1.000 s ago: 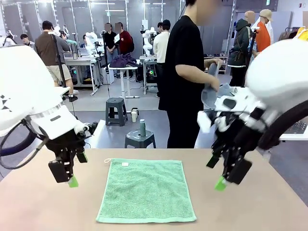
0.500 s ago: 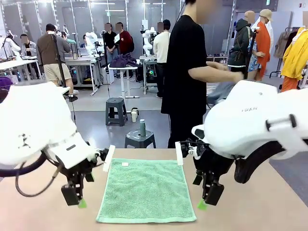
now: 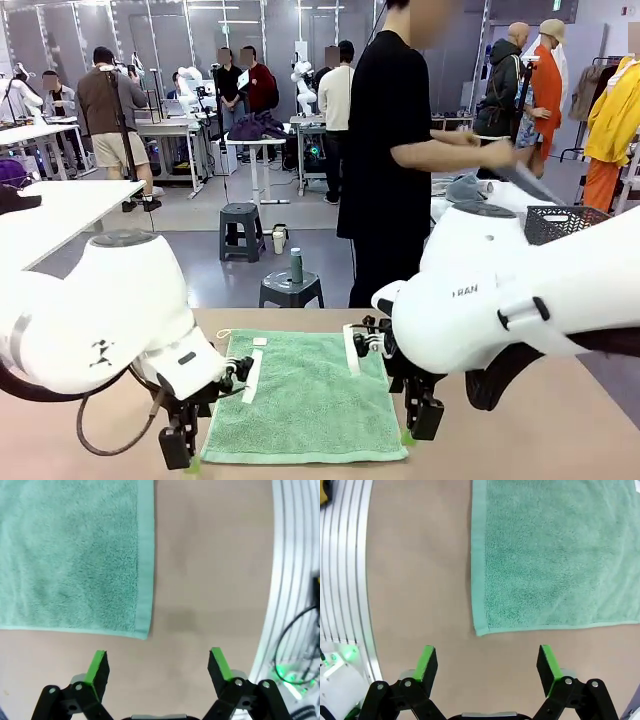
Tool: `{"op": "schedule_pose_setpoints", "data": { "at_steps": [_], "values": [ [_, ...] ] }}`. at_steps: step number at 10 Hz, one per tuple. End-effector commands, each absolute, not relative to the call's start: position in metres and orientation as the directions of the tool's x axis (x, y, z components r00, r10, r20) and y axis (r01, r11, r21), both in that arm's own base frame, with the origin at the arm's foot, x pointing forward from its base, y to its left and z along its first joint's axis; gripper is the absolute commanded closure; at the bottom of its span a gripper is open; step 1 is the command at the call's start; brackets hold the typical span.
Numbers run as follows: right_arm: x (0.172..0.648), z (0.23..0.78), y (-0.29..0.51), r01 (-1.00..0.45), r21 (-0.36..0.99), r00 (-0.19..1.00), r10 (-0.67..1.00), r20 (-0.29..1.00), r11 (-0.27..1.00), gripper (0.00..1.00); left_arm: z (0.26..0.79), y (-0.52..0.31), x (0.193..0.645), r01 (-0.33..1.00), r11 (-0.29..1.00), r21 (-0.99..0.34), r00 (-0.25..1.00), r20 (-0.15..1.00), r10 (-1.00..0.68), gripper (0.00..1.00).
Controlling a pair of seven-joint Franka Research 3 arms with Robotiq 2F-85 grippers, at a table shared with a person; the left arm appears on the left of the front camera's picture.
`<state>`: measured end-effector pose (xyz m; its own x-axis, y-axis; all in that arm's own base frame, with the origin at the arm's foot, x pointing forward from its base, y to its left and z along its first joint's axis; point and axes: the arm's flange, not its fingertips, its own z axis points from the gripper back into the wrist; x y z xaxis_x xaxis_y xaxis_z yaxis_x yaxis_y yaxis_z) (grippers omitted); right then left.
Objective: Fold the towels and place them in the basket.
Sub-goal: When a person lays out a Towel with hook on the table, fold it in half twice.
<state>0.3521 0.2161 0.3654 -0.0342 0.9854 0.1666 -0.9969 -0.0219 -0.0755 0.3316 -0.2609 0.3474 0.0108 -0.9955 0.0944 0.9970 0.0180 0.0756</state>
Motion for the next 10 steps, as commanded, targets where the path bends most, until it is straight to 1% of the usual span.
{"op": "schedule_pose_setpoints", "data": {
  "at_steps": [1, 3, 4, 5, 8, 9, 10],
  "values": [
    [0.334, 0.339, 0.217, -0.995, -0.096, 0.030, 0.992, 0.119, 0.041, 0.00, 0.335, -0.270, 0.328, 0.993, 0.051, 0.103, 0.044, 0.073, -0.996, 0.00],
    [0.333, 0.331, 0.217, -0.994, -0.095, 0.035, 0.995, 0.098, 0.044, 0.00, 0.332, -0.270, 0.328, 0.993, 0.057, 0.101, 0.048, 0.088, -0.995, 0.00],
    [0.336, 0.343, 0.209, -0.995, -0.079, 0.051, 0.994, 0.100, 0.059, 0.00, 0.342, -0.264, 0.329, 0.997, -0.015, 0.070, -0.022, 0.092, -0.996, 0.00],
    [0.355, 0.345, 0.223, -0.997, -0.073, 0.009, 0.992, 0.124, 0.018, 0.00, 0.336, -0.267, 0.330, 0.997, 0.047, 0.065, 0.042, 0.088, -0.995, 0.00],
    [0.355, 0.344, 0.222, -0.997, -0.071, 0.019, 0.993, 0.120, 0.028, 0.00, 0.337, -0.267, 0.330, 0.997, 0.036, 0.067, 0.030, 0.089, -0.996, 0.00],
    [0.355, 0.335, 0.226, -0.996, -0.085, -0.010, 0.998, 0.055, -0.005, 0.00, 0.335, -0.270, 0.333, 0.994, 0.049, 0.095, 0.042, 0.071, -0.997, 0.00],
    [0.355, 0.325, 0.229, -0.996, -0.088, -0.010, 0.998, 0.065, -0.005, 0.00, 0.333, -0.273, 0.335, 0.992, 0.049, 0.119, 0.040, 0.082, -0.996, 0.00]
  ]
}}
